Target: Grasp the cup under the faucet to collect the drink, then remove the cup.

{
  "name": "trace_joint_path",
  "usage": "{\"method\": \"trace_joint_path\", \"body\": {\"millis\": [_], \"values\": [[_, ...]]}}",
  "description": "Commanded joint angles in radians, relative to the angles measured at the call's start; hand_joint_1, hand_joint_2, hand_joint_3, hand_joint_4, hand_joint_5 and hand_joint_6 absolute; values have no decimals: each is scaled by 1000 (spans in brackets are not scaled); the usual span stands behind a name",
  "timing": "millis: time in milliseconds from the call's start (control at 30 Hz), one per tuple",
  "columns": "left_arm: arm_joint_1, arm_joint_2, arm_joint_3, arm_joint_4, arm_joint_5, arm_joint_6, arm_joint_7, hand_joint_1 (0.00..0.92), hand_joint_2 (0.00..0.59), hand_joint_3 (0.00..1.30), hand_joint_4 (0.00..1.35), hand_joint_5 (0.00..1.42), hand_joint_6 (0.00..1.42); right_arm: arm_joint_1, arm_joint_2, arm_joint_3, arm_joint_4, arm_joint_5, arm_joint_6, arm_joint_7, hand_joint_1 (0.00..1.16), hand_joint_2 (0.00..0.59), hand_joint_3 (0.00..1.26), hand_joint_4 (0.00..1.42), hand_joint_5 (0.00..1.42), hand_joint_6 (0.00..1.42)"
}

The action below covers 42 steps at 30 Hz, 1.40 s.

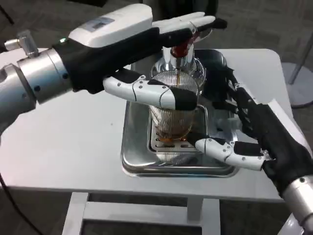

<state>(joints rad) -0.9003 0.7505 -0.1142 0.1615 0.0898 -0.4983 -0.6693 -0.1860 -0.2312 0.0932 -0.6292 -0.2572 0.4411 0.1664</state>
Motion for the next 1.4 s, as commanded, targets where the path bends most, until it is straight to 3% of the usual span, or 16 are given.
{"method": "trace_joint_path", "body": {"millis": [33,567,1400], "values": [[60,34,-34,47,59,26,-55,0,75,79,6,83,204,-23,20,18,38,-9,-10,-17,834,212,0,66,176,378],[64,47,-25,35,53,31,-61,0,75,79,6,83,204,-70,69,45,121,-38,-61,-68,823,222,0,66,173,341],[72,60,-24,2,50,54,-68,0,76,79,0,77,204,-126,96,49,203,-12,-121,-65,799,228,0,66,148,339]]}}
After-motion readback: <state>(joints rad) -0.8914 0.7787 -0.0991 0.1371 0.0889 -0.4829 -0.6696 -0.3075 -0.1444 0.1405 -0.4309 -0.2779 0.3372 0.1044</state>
